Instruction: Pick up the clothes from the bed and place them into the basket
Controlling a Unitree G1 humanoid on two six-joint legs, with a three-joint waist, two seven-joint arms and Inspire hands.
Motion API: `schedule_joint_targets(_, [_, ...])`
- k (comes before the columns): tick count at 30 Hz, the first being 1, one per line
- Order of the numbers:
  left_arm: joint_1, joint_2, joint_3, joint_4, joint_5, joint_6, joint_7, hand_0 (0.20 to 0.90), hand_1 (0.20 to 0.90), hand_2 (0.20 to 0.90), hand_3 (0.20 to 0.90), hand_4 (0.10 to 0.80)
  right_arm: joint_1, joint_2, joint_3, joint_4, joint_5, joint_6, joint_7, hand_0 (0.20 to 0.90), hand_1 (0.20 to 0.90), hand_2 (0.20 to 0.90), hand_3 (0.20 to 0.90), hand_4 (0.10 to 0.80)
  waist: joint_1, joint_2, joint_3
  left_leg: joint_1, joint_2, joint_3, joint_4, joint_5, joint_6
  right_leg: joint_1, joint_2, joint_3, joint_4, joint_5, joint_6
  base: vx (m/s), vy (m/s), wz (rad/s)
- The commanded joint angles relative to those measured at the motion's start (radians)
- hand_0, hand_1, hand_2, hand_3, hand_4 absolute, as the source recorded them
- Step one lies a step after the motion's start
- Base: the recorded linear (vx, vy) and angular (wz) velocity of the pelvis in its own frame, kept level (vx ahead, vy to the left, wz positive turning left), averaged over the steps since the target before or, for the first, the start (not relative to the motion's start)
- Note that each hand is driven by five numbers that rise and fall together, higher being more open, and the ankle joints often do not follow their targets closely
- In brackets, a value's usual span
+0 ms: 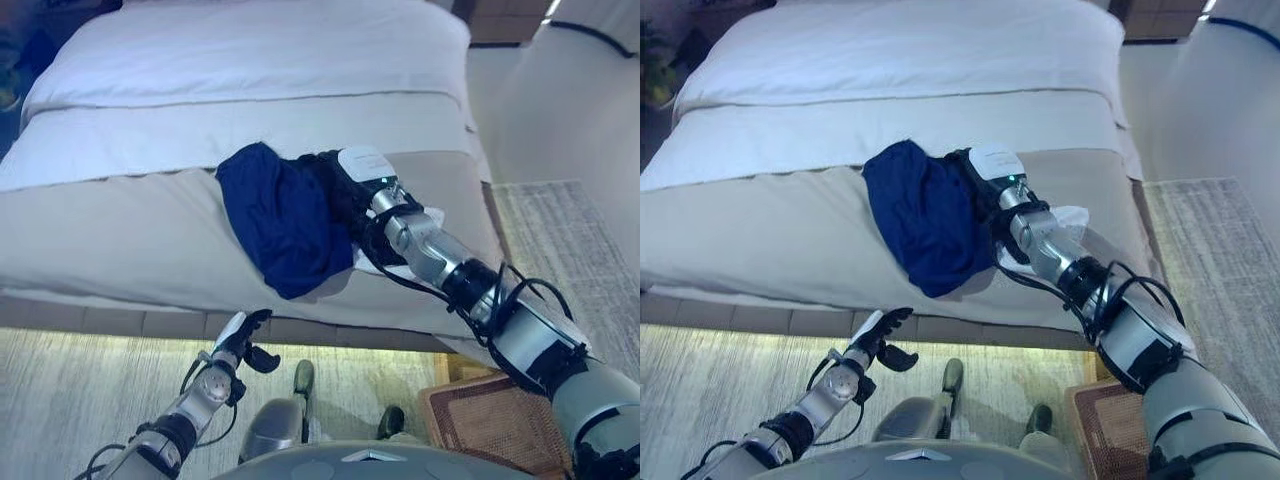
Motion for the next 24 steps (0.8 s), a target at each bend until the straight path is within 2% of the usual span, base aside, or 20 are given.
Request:
schedule_joint_targets(1, [-0.093, 0.054, -0.019, -0.040, -0.065, -0.025, 0.045, 0.900, 0.900, 0.900, 0.900, 0.800, -0.234, 0.029, 0.033, 0.039, -0.059, 0.014, -0.016, 0.900, 0.900, 0.900, 0.900, 0.800, 0.058, -0.026, 0.038, -0.034, -0.035, -0.011, 0.107, -0.118, 0.041, -0.090, -0.073, 0.060, 0.145, 0.021, 0.017, -0.116, 0.030, 0.22])
schedule_joint_targets(5, [-0.098, 0.090, 0.017, -0.092, -0.090, -0.026, 0.055, 0.900, 0.900, 0.900, 0.900, 0.800, -0.311, 0.039, 0.035, 0.140, -0.051, 0.029, -0.008, 0.900, 0.900, 0.900, 0.900, 0.800, 0.122, -0.020, 0.103, -0.119, -0.051, -0.032, 0.190, -0.119, 0.035, -0.131, -0.095, 0.001, 0.212, 0.008, 0.004, -0.127, -0.011, 0.28])
schedule_joint_targets(8, [-0.095, 0.109, 0.047, -0.115, -0.109, -0.016, 0.068, 0.900, 0.900, 0.900, 0.900, 0.800, -0.343, 0.055, 0.027, 0.219, -0.049, 0.018, -0.007, 0.900, 0.900, 0.900, 0.900, 0.800, 0.158, -0.013, 0.149, -0.184, -0.062, -0.032, 0.299, -0.151, 0.033, -0.174, -0.116, -0.031, 0.317, -0.034, -0.010, -0.099, -0.008, 0.25])
schedule_joint_targets(9, [-0.085, 0.110, 0.062, -0.117, -0.129, -0.018, 0.081, 0.900, 0.900, 0.900, 0.900, 0.800, -0.348, 0.076, 0.019, 0.259, -0.044, 0.022, -0.002, 0.900, 0.900, 0.900, 0.900, 0.800, 0.175, -0.009, 0.171, -0.206, -0.062, -0.035, 0.362, -0.197, 0.031, -0.200, -0.132, -0.032, 0.394, -0.081, -0.009, -0.013, -0.004, 0.28])
schedule_joint_targets(13, [-0.075, 0.108, 0.079, -0.136, -0.149, -0.018, 0.086, 0.900, 0.900, 0.900, 0.900, 0.800, -0.344, 0.101, 0.006, 0.316, -0.065, 0.040, 0.018, 0.900, 0.900, 0.900, 0.900, 0.800, 0.195, 0.005, 0.201, -0.253, -0.072, -0.039, 0.450, -0.232, 0.041, -0.236, -0.154, -0.041, 0.485, -0.123, -0.023, -0.028, 0.031, 0.16])
schedule_joint_targets(15, [-0.060, 0.107, 0.079, -0.169, -0.149, -0.034, 0.088, 0.900, 0.900, 0.900, 0.900, 0.800, -0.344, 0.114, 0.006, 0.387, -0.062, 0.060, 0.023, 0.900, 0.900, 0.900, 0.900, 0.800, 0.210, 0.024, 0.223, -0.289, -0.081, -0.040, 0.505, -0.251, 0.051, -0.279, -0.176, -0.042, 0.561, -0.144, -0.030, -0.077, 0.065, 0.16])
schedule_joint_targets(19, [-0.035, 0.124, 0.071, -0.247, -0.169, -0.046, 0.071, 0.900, 0.900, 0.900, 0.900, 0.800, -0.356, 0.099, -0.006, 0.447, -0.027, 0.086, 0.043, 0.900, 0.900, 0.900, 0.900, 0.800, 0.225, 0.048, 0.248, -0.340, -0.097, -0.036, 0.577, -0.277, 0.063, -0.329, -0.200, -0.042, 0.645, -0.168, -0.037, -0.066, 0.033, 0.14])
schedule_joint_targets(24, [-0.013, 0.130, 0.070, -0.314, -0.205, -0.094, 0.076, 0.900, 0.900, 0.900, 0.900, 0.800, -0.386, 0.062, -0.015, 0.482, 0.016, 0.100, 0.032, 0.900, 0.900, 0.900, 0.900, 0.800, 0.230, 0.073, 0.271, -0.415, -0.120, -0.026, 0.720, -0.340, 0.085, -0.410, -0.225, -0.032, 0.795, -0.225, -0.059, -0.093, 0.007, 0.11])
